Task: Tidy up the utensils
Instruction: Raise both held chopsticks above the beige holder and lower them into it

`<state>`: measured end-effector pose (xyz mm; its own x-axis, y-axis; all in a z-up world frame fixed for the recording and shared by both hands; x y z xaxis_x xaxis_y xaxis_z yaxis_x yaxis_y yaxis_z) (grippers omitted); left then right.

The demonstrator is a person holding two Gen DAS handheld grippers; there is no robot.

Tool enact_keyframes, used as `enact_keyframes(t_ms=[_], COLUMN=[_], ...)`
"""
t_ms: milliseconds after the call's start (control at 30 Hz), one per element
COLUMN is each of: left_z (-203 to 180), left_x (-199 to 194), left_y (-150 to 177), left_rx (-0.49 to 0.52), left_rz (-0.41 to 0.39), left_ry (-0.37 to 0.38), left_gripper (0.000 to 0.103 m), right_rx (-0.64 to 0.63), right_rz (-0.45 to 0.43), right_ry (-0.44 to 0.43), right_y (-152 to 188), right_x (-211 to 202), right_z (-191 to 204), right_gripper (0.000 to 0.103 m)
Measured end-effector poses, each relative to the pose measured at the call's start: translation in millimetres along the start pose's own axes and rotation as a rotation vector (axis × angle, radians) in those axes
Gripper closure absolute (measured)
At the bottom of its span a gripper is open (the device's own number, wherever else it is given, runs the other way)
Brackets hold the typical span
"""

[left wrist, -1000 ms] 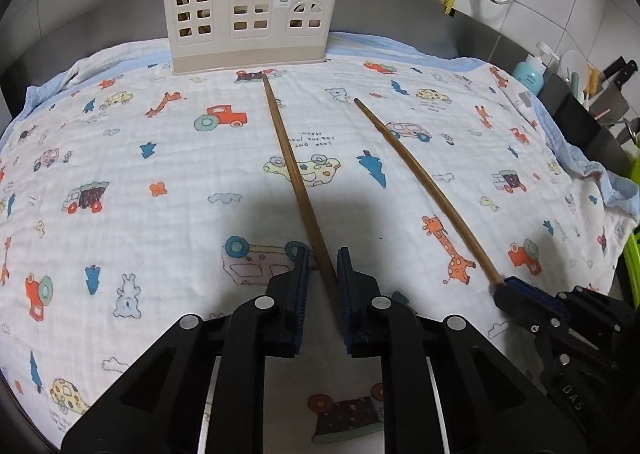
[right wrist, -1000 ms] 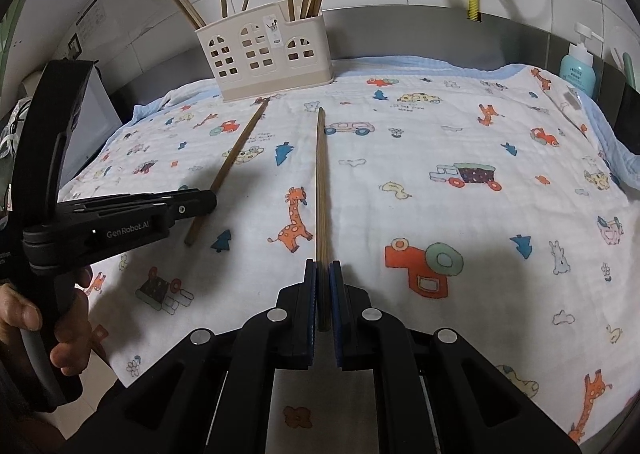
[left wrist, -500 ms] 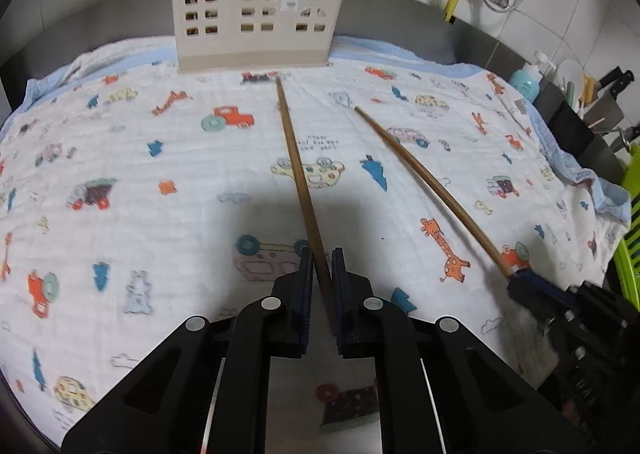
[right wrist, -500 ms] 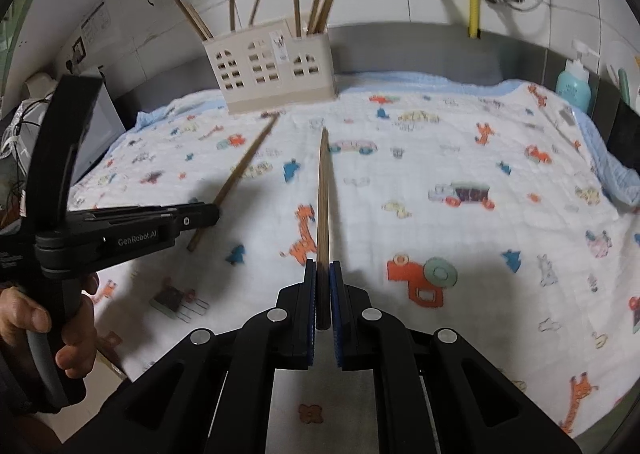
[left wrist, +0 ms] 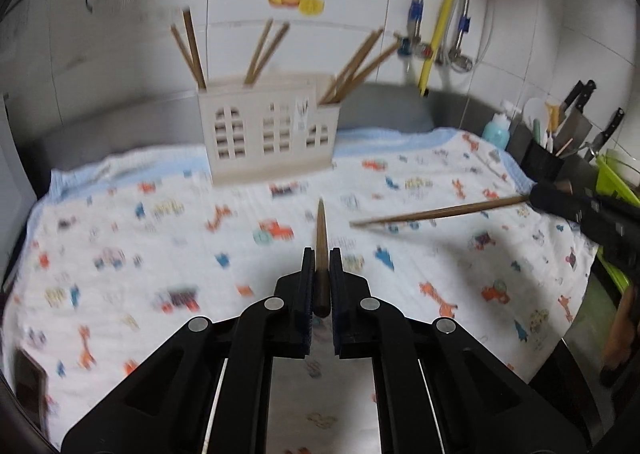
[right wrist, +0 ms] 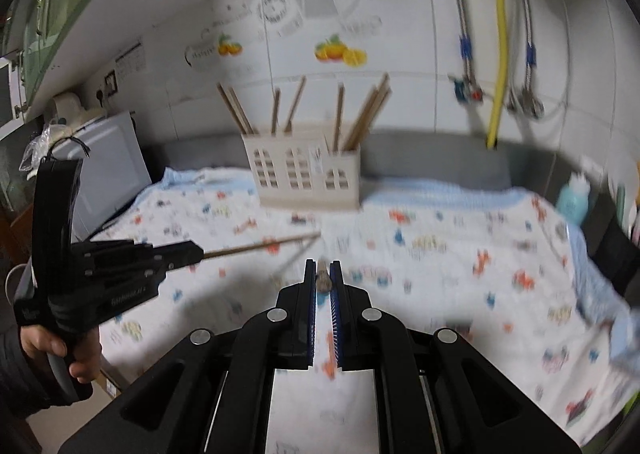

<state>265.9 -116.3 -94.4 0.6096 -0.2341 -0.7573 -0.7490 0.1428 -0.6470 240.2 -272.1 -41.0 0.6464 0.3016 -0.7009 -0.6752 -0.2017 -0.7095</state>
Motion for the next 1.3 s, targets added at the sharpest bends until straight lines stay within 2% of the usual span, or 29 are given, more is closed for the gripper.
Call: enact_keyframes(t_ms=[200,333,500,667,967,1133,1300], left_z=[3,7,15,21,39,48,48], left_x=[-20,-26,-36,-41,-55,-71,-90], left_y=[-18,-28,-47,-74,-114,-141,-172], left_rx=[0.072,0.12,0.135,0.174,0.165,0.162,0.172], left_rz=[-0.049,-0.067,-0.084,-0.086,-0.127,-0.175,-0.235], left_ry=[0.037,0.021,0.038,0.006,-0.014,-0.033,-0.051], left_gripper=[0.097,0.097,0.097,0.097,0.097,0.097,0.097], right_rx=[-0.058,-0.097,-0.108,-0.117,-0.143,-0.115,-0.081], right_rz=[0.008,0.005,0.002,-0.015,-0.064,-0.059,-0.033], right_ry=[-0.031,-0.038,-0.066,-0.07,0.01,0.047,0.077], right_y=[-48,-75,-108,-147,-220,-243,-250], right_x=[-2,-3,-4,-8,-11,5,35], right_z=[12,23,29,33,30,18,5], right_gripper=[0.096,0.096,0.096,0.096,0.096,0.096,0.096])
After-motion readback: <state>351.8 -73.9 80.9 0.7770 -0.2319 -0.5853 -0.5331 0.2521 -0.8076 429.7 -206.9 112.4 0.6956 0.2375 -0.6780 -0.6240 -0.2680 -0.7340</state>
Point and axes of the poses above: each gripper's, at about its wrist camera, not at the fingertips, and x roughly the way its jaws point, z to its left, y to its underside, the point moved 7 cm from there along x, roughly the way its jaws point, and after that the axes turned 12 degrees about z, right-handed, at the moved point
